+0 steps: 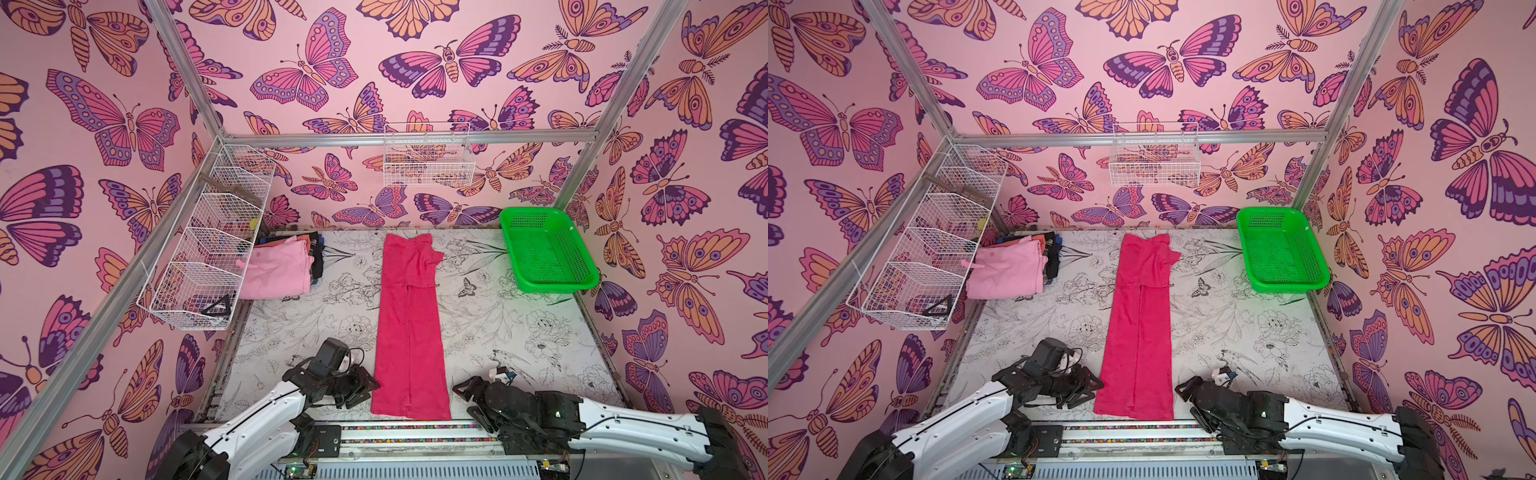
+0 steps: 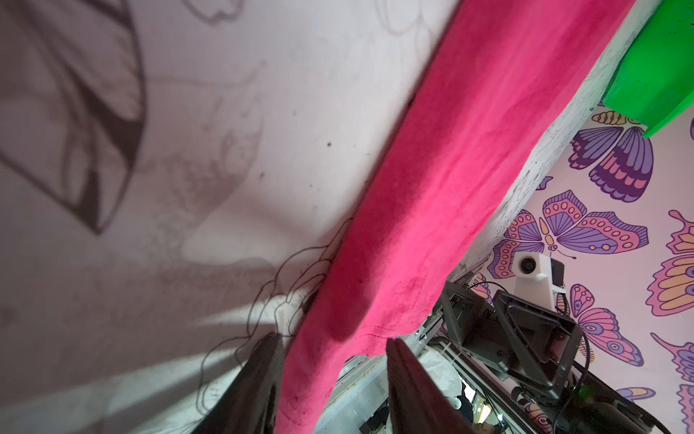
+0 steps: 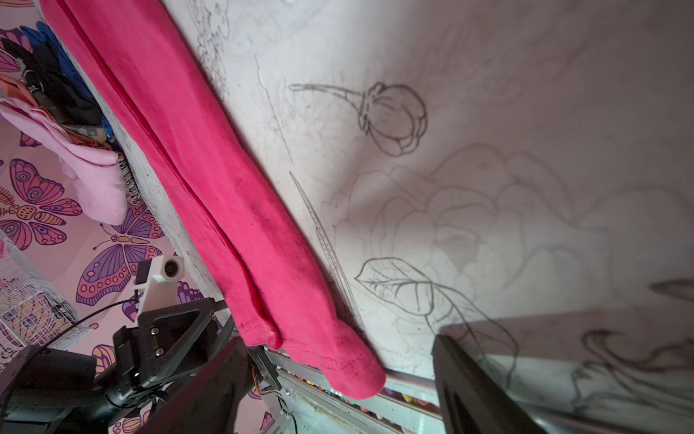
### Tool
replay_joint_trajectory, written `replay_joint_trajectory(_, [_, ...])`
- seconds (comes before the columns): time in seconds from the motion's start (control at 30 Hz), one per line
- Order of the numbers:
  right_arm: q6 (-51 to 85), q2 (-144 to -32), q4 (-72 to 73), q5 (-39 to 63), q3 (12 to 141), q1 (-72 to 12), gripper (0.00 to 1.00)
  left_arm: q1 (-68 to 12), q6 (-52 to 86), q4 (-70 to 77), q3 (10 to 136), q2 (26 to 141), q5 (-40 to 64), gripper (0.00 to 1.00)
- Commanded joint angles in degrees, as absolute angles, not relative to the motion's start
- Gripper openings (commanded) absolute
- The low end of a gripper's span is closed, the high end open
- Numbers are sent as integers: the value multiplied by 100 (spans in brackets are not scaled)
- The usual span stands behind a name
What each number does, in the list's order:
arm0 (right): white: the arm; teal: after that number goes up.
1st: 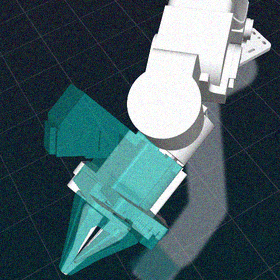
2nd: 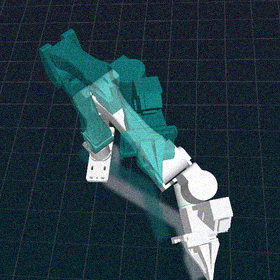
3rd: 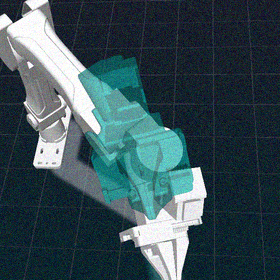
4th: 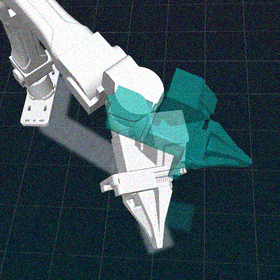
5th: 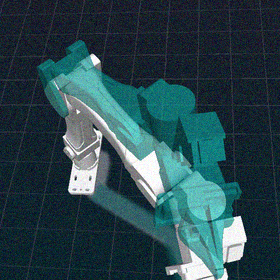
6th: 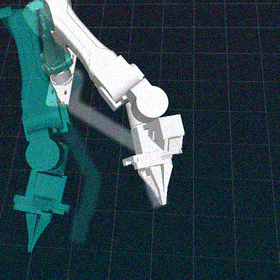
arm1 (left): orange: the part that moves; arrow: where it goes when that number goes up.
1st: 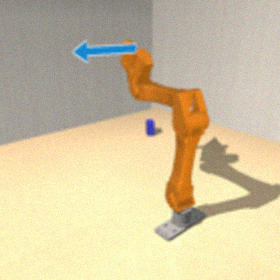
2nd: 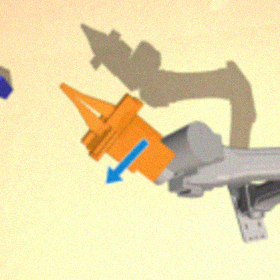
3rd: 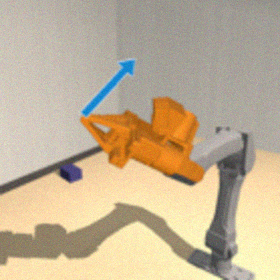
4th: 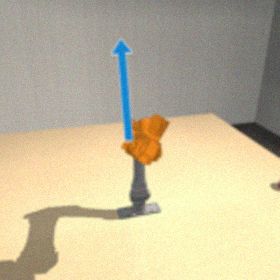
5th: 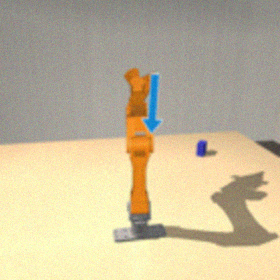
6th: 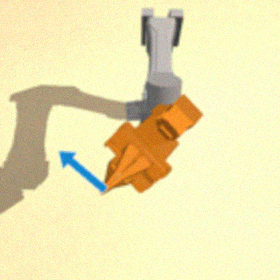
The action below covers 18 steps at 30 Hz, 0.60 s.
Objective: Fold and stack t-shirts
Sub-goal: Fold the T-shirt.
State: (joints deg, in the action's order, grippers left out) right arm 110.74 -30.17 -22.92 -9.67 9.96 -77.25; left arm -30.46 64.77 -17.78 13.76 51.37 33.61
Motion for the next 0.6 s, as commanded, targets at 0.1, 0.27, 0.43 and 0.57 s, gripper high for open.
replay_joint_trajectory(0.1, [10829, -2907, -3393, -1203, 861, -7615, 82, -3318, 6566, -1625, 1338, 5398, 3262, 50])
replay_joint_trajectory(0.27, [10729, -3046, -3338, -1014, 866, -7498, 82, -3492, 6609, -1447, 1371, 5621, 3226, 50])
replay_joint_trajectory(0.43, [10570, -3387, -3056, -713, 863, -7324, 82, -3588, 6634, -1424, 1356, 5687, 3199, 50])
replay_joint_trajectory(0.57, [10454, -3952, -2663, -475, 926, -7299, 82, -3613, 6687, -1429, 1284, 5609, 3208, 50])
